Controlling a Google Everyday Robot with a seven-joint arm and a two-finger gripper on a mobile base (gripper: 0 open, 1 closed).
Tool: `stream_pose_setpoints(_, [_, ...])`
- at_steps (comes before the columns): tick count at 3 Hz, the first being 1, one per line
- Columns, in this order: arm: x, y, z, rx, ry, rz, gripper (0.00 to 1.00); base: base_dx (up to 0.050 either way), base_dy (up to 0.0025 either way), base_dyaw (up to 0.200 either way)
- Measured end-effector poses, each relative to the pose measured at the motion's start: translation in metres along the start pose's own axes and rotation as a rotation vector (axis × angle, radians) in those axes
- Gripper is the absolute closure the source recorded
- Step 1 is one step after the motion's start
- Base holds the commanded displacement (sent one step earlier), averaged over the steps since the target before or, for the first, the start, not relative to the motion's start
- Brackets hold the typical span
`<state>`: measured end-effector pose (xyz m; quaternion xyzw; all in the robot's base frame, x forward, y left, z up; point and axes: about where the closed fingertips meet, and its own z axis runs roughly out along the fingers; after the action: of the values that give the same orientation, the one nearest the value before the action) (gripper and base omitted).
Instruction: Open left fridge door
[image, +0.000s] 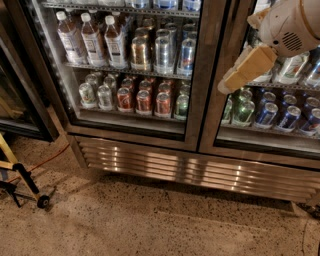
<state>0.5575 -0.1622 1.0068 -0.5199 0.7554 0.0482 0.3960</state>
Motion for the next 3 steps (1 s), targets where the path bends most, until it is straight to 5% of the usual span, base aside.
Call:
stream_pose_setpoints(2, [-0.010,-0.046,0.014,0.111,-0.095,0.078,0.00,0.000,0.00000,0.000])
stream_pose_setpoints(3, [-0.011,-0.048,0.014,0.113,-0.098,0.080,0.00,0.000,0.00000,0.000])
